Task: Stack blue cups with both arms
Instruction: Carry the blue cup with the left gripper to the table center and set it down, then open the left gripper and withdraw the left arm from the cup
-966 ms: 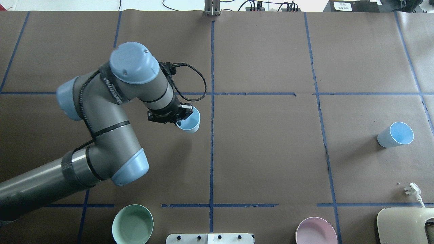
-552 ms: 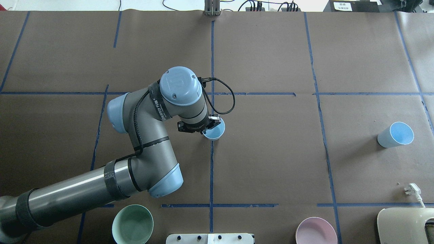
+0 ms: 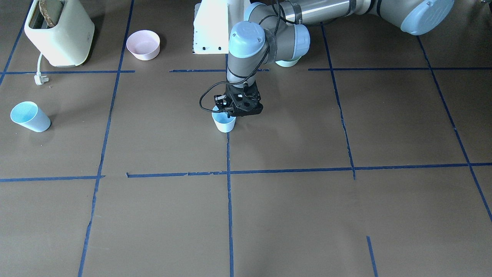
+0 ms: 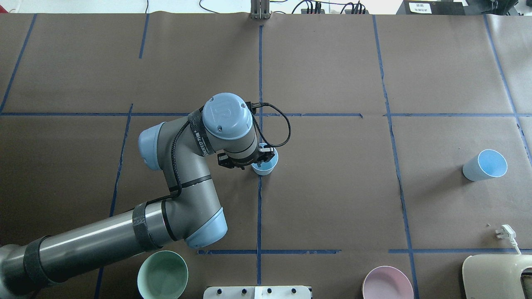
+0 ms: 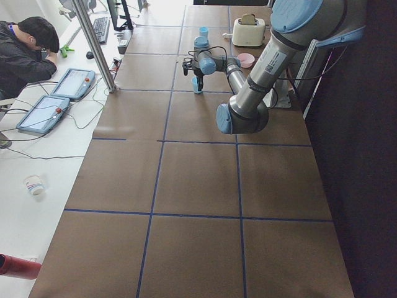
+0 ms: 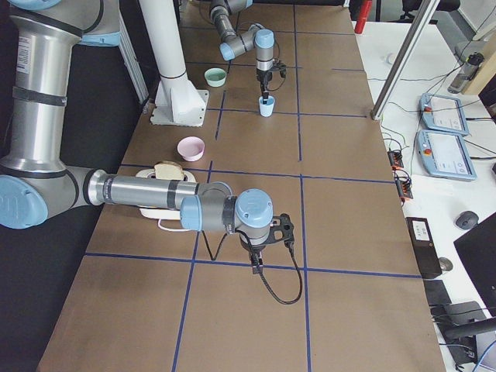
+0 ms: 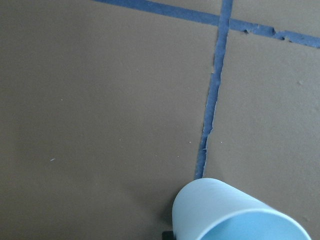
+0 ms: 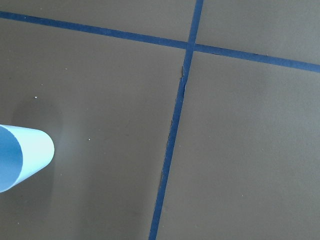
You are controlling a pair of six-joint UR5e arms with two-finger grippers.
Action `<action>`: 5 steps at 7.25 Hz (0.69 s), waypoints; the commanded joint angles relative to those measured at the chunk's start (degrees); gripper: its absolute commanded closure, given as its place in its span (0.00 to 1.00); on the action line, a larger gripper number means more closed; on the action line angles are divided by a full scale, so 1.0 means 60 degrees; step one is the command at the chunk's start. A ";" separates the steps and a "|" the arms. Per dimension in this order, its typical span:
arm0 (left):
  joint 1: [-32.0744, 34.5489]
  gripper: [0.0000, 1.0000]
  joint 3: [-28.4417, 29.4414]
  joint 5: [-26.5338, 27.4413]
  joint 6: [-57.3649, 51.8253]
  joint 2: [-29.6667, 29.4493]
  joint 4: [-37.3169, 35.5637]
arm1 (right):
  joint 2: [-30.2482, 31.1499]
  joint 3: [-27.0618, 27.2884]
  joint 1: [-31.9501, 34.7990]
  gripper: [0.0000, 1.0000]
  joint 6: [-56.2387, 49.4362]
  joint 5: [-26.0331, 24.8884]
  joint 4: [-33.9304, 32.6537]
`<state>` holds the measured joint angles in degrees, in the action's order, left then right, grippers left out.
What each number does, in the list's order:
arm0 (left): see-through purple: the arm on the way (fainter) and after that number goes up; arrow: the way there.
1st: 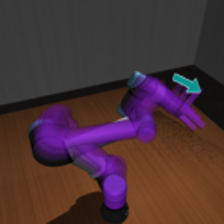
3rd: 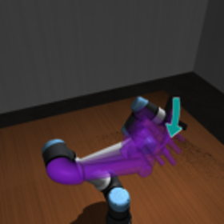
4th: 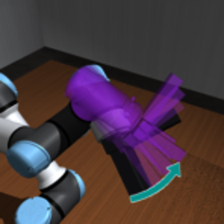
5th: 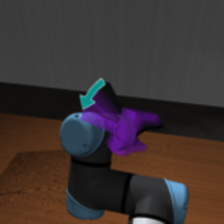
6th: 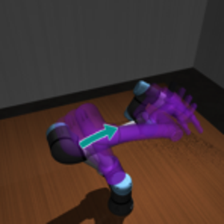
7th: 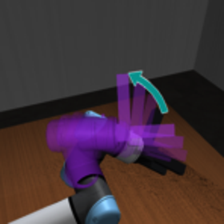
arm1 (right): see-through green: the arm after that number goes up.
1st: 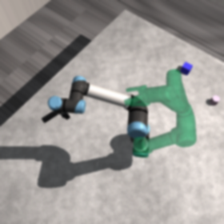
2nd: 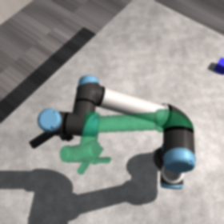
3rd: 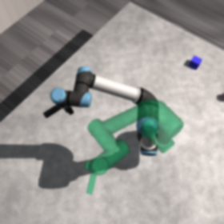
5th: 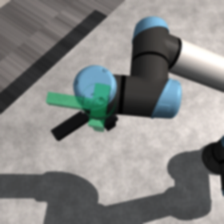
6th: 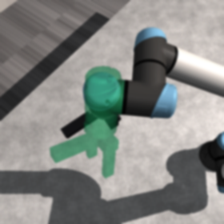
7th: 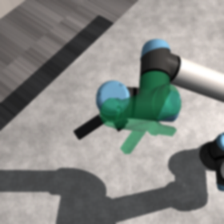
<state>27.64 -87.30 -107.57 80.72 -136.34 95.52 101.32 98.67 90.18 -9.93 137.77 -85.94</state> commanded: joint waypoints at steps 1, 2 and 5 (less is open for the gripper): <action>0.0415 0.00 -0.0796 -0.0147 -0.0558 0.0251 -0.0506 | -0.0011 0.0005 0.0000 0.00 0.0000 0.0022 0.0011; 0.0737 0.00 -0.1745 -0.0351 -0.1810 0.0906 -0.1134 | -0.0011 0.0005 -0.0044 0.00 -0.0015 0.0080 0.0011; 0.3323 0.00 -0.3392 -0.2280 -0.6037 0.3511 -0.1607 | -0.0011 0.0078 -0.0204 0.00 0.0000 0.0505 0.0202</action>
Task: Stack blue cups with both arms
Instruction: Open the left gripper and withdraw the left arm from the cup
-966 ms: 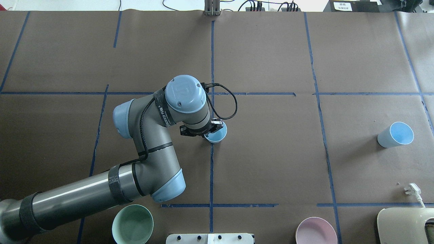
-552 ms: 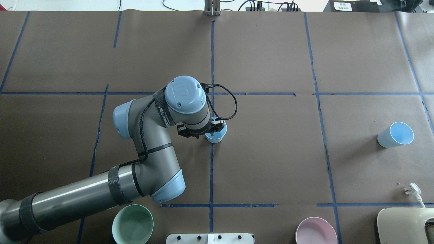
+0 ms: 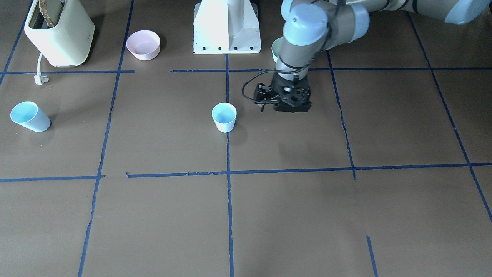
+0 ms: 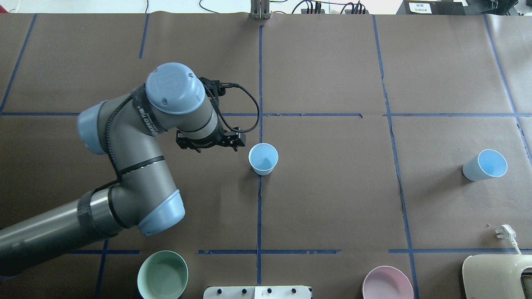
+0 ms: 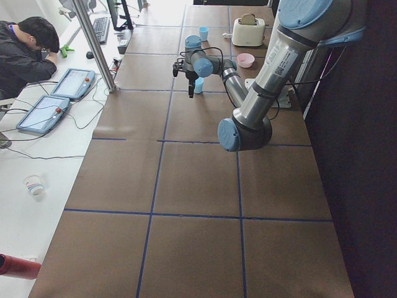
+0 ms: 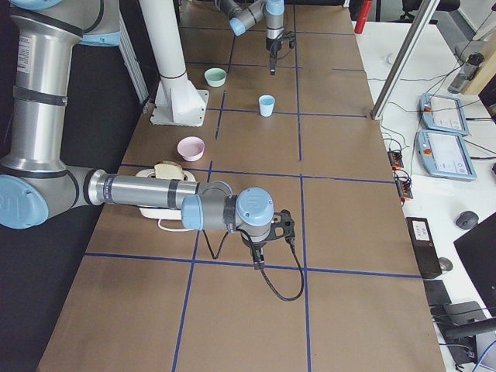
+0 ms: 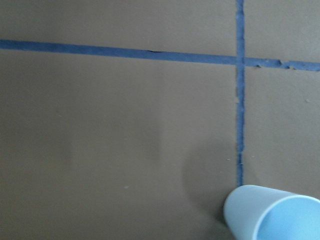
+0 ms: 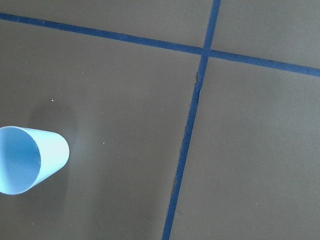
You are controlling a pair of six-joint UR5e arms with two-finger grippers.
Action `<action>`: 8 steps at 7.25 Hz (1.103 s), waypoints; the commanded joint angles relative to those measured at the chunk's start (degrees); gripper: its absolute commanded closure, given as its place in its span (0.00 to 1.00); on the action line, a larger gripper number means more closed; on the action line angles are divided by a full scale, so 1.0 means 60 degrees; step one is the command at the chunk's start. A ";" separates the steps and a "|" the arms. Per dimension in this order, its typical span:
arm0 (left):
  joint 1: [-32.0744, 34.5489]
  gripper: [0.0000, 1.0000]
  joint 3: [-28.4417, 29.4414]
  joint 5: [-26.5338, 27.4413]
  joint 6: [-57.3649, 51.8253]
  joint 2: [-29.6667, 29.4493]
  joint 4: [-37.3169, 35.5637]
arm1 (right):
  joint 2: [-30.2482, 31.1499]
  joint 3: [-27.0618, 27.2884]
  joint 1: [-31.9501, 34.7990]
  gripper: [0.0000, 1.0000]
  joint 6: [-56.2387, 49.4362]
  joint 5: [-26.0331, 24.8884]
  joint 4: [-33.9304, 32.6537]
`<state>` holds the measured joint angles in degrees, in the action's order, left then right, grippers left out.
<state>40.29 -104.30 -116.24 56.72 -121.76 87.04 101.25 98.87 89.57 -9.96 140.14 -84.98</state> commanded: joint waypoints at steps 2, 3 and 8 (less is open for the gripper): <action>0.3686 0.00 -0.0767 -0.1846 -0.6311 0.3363 -0.0194 | -0.0015 0.0118 -0.0191 0.00 0.0251 0.0110 0.0028; 0.5063 0.00 -0.0651 -0.2331 -0.8204 0.4274 -0.0195 | -0.0160 0.0147 -0.0293 0.00 0.1037 0.0081 0.0042; 0.8315 0.00 0.0272 -0.3610 -1.1476 0.7168 0.0068 | -0.0367 0.0805 -0.1401 0.00 0.3307 -0.0094 0.0245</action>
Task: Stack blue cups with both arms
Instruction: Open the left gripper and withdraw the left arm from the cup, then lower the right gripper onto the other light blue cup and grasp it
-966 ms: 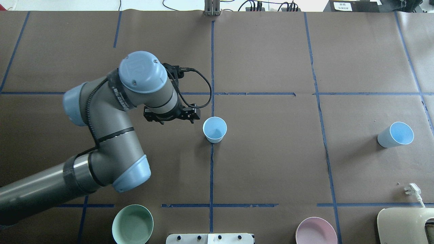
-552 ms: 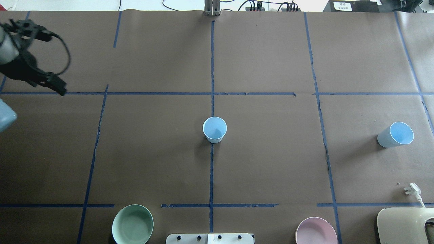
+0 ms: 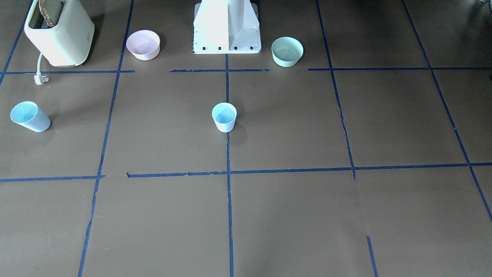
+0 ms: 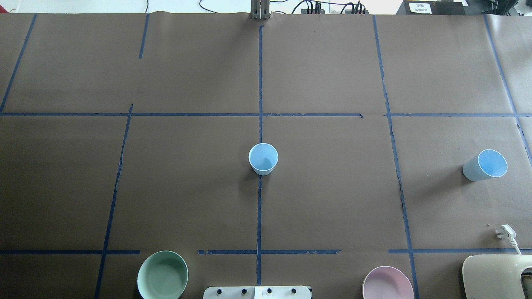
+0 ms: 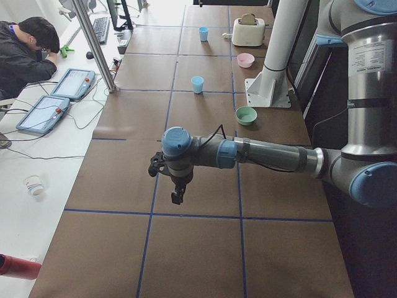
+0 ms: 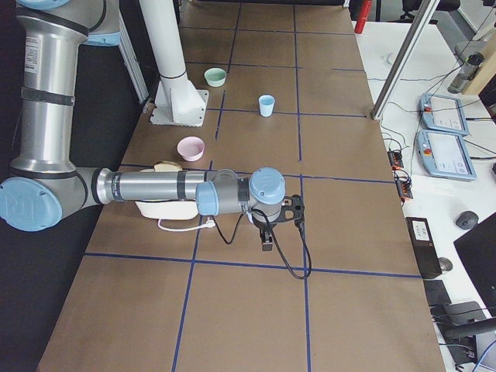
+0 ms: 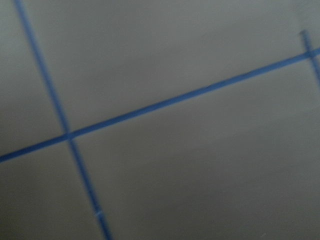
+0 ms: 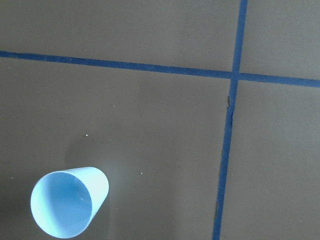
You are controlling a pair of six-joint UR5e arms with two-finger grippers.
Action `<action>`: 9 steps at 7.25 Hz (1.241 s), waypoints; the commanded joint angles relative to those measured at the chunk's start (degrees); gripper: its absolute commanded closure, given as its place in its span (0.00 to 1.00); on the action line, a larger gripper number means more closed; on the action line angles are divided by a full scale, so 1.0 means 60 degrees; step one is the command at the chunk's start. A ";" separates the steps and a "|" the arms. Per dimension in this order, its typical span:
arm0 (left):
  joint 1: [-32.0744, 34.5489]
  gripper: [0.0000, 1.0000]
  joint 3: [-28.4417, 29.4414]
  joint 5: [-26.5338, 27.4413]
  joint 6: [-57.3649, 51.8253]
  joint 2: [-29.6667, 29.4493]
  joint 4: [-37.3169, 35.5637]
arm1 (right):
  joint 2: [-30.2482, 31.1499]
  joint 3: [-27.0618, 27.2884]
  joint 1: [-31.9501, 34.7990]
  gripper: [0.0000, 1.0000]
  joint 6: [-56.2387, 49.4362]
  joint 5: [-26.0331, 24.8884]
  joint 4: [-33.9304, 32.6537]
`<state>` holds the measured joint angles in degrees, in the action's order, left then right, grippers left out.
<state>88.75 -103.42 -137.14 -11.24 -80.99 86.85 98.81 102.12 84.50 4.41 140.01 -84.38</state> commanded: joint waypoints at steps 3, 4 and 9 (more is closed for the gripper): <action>0.0238 0.00 0.0084 -0.0156 -0.0133 0.0373 0.0100 | 0.0274 0.0193 -0.2400 0.00 0.4309 -0.1139 0.3011; 0.0238 0.00 0.0069 -0.0156 -0.0119 0.0373 0.0100 | 0.0420 0.0120 -0.2872 0.00 0.4492 -0.1723 0.3279; 0.0238 0.00 -0.0005 -0.0141 -0.0104 0.0373 0.0100 | 0.0422 -0.0992 -0.3916 0.10 0.4538 -0.1890 0.4290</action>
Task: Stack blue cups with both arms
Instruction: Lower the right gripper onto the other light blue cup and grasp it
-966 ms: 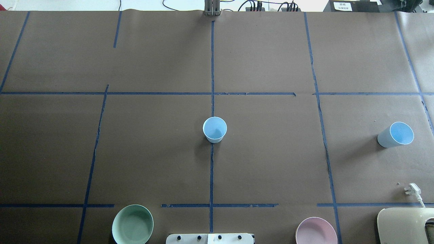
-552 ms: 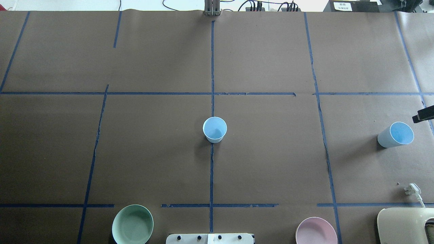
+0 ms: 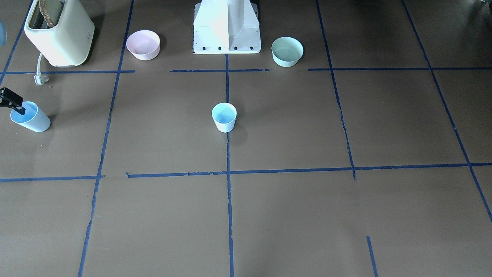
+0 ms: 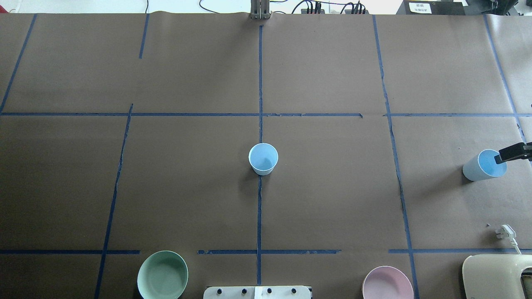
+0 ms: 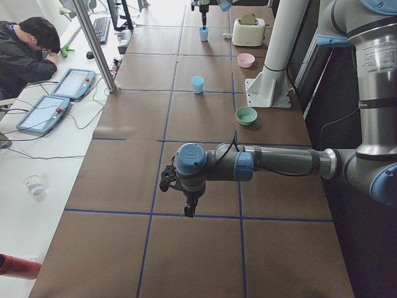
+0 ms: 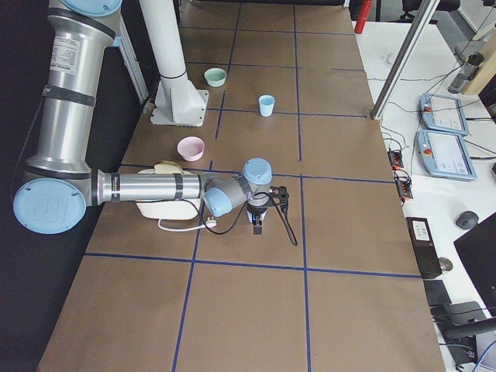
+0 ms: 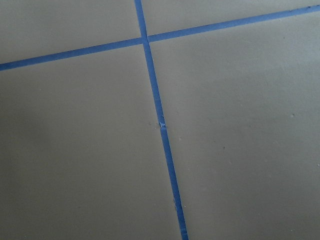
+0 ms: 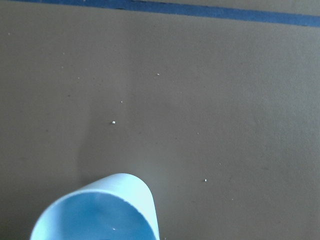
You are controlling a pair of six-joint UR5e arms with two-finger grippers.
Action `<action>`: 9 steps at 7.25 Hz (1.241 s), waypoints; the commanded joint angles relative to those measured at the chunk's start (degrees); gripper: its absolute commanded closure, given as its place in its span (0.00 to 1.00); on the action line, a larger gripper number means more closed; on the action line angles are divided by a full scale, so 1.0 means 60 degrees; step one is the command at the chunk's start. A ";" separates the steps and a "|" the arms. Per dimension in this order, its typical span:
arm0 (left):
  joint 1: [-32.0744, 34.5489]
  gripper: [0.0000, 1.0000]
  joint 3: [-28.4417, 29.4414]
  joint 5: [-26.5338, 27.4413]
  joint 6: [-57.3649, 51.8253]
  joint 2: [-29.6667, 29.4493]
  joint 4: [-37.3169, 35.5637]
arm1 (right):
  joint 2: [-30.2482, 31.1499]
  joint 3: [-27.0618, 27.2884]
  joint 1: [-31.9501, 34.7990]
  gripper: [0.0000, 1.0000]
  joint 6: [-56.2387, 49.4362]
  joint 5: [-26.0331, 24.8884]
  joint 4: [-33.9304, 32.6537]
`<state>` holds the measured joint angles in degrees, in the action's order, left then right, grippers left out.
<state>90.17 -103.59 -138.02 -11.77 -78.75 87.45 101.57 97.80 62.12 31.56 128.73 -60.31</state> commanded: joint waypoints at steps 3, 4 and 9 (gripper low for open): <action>0.0000 0.00 0.0081 0.0005 -0.0045 0.0000 0.0000 | -0.0302 -0.0230 -0.0216 1.00 0.0234 0.0034 0.0266; -0.0014 0.00 0.0125 0.0005 -0.0001 -0.0014 0.0000 | -0.0302 -0.0042 -0.0216 1.00 0.0263 0.0122 0.0237; 0.0000 0.00 0.0227 0.0020 0.0028 0.0000 -0.0014 | -0.3074 0.1820 -0.0915 1.00 0.3238 0.0168 -0.3170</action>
<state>90.16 -102.61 -137.93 -11.66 -78.78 87.43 90.02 107.02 59.20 43.29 130.10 -73.93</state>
